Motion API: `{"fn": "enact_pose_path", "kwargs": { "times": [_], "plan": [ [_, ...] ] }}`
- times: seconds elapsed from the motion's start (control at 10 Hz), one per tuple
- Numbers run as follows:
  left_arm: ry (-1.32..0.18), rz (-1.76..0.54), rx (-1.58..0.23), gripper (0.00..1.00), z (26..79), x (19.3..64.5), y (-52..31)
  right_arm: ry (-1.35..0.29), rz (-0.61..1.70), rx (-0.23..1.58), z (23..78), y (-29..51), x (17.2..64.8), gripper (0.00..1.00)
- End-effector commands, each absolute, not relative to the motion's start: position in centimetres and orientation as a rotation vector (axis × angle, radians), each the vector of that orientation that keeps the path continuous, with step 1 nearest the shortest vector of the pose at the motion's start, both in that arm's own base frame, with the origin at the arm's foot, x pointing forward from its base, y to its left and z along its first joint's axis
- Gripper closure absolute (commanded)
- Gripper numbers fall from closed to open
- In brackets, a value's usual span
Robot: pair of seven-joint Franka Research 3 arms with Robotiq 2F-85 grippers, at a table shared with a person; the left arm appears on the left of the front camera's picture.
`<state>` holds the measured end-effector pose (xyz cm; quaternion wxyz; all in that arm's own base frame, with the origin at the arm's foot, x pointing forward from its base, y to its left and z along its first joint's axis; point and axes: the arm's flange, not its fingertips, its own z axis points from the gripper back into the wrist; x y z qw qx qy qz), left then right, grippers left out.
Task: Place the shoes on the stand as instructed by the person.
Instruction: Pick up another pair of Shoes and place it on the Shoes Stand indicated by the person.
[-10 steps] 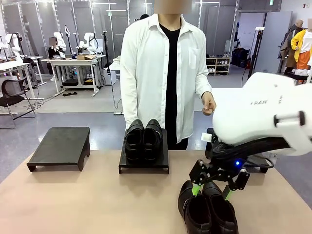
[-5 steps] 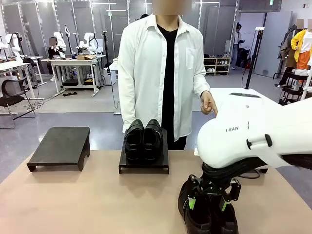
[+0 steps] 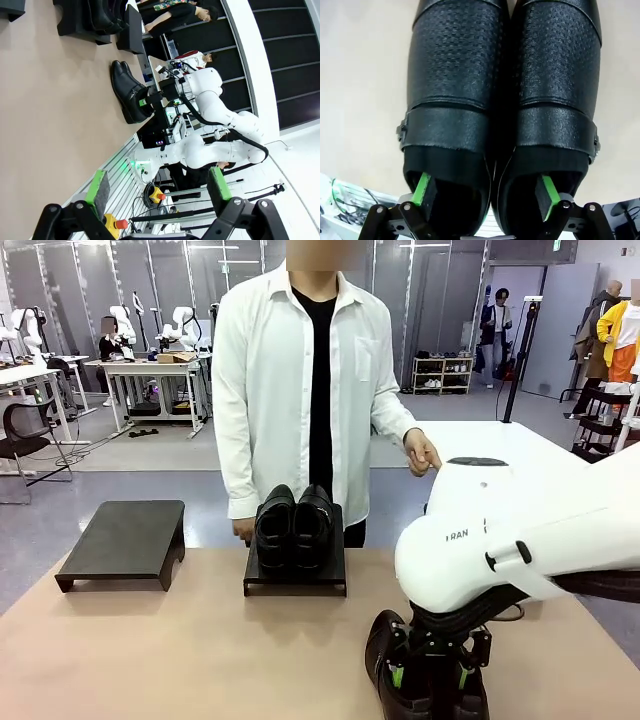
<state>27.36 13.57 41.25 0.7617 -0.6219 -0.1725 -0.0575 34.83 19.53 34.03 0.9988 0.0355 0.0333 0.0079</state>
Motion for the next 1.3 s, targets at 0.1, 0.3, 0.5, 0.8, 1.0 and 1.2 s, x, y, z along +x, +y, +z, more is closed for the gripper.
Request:
{"fn": "enact_pose_path", "kwargs": {
  "times": [0.1,0.3,0.5,0.8,1.0,1.2],
  "plan": [
    [-0.377,-0.133,-1.357,0.0,41.32,27.27,13.61,0.031,0.001,0.003,31.13,18.8,31.07,0.3],
    [-0.377,-0.133,-1.357,0.0,41.32,27.27,13.61,0.022,0.003,-0.005,31.23,18.68,31.01,0.9],
    [-0.377,-0.133,-1.357,0.0,41.32,27.27,13.61,0.012,-0.005,-0.006,31.23,18.55,30.88,1.0],
    [-0.377,-0.133,-1.357,0.0,41.32,27.27,13.61,0.003,-0.007,-0.002,31.04,18.43,30.67,1.0],
    [-0.377,-0.133,-1.357,0.0,41.32,27.27,13.61,-0.005,-0.014,0.001,31.18,18.26,30.54,1.0],
    [-0.377,-0.133,-1.357,0.0,41.32,27.27,13.61,-0.02,-0.025,0.025,31.96,18.01,30.39,1.0]
  ]
}}
